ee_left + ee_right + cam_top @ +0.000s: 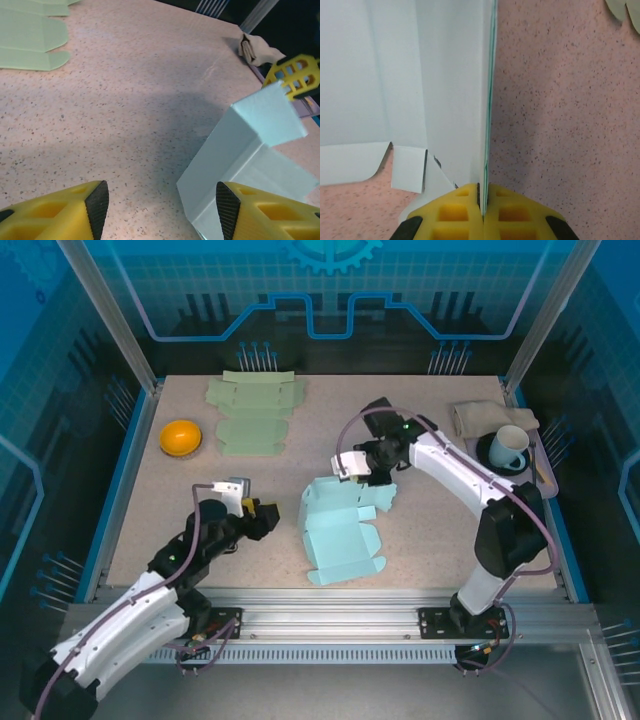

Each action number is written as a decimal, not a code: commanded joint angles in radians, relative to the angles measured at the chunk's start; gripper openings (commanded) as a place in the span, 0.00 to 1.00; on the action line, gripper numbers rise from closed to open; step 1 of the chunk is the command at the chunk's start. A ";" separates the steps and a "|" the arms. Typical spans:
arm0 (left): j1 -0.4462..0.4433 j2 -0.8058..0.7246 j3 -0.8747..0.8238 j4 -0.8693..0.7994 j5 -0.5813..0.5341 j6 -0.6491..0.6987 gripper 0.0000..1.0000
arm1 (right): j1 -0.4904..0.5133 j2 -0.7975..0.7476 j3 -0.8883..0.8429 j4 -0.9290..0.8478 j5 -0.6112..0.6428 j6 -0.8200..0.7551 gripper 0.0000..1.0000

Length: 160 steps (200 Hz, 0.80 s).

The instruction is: Fold the paper box

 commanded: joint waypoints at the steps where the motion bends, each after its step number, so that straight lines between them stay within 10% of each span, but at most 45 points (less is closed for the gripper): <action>1: 0.018 0.063 -0.044 0.166 -0.040 -0.029 0.60 | 0.037 -0.054 -0.136 0.266 0.163 0.027 0.00; 92: 0.041 0.473 -0.014 0.512 0.346 0.089 0.48 | 0.118 -0.136 -0.480 0.859 0.465 0.066 0.00; 160: 0.051 0.519 0.073 0.435 0.149 0.188 0.46 | 0.165 -0.187 -0.760 1.486 0.533 -0.101 0.00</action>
